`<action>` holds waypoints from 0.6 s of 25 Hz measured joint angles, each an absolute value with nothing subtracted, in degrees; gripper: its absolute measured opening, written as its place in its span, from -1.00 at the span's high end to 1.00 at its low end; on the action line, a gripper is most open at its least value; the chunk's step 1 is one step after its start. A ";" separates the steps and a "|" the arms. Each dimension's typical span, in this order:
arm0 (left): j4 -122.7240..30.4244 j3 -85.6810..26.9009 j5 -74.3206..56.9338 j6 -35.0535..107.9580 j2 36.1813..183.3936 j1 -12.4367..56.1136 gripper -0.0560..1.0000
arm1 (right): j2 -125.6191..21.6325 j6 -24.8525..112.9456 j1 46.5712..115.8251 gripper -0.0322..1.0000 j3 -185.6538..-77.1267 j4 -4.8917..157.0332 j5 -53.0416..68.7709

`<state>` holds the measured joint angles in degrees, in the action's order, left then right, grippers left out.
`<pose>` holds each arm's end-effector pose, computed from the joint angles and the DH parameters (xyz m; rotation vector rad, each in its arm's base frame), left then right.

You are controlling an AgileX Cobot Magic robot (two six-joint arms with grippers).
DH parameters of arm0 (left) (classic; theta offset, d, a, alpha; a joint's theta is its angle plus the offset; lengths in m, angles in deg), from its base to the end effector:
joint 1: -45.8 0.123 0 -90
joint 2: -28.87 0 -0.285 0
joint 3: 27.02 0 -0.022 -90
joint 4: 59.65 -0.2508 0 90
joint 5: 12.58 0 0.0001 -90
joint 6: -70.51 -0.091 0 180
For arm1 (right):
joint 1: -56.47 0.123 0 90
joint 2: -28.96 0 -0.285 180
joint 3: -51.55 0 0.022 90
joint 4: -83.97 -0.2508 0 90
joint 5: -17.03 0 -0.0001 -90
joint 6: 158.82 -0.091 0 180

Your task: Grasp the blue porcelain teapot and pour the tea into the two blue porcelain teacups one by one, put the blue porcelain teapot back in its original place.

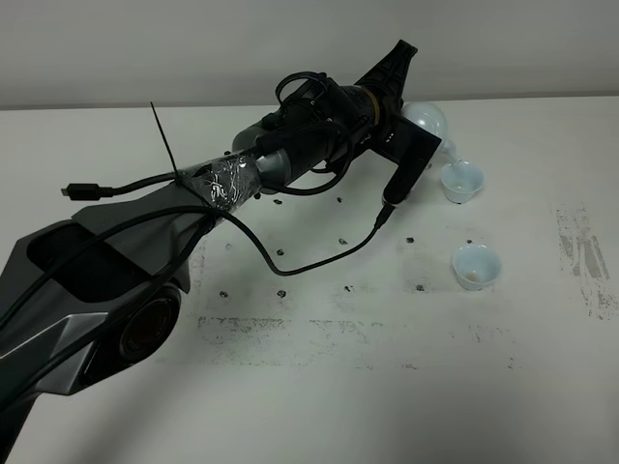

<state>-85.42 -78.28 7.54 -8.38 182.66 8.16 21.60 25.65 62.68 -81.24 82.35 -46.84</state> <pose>0.4696 -0.3449 0.1698 2.0560 0.8302 0.8222 -0.0113 0.0011 0.2794 -0.1951 2.0580 0.0526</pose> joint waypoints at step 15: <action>-89.79 -78.28 7.96 -8.38 182.66 8.00 0.77 | 21.60 25.65 62.68 0.04 -81.24 82.35 -46.84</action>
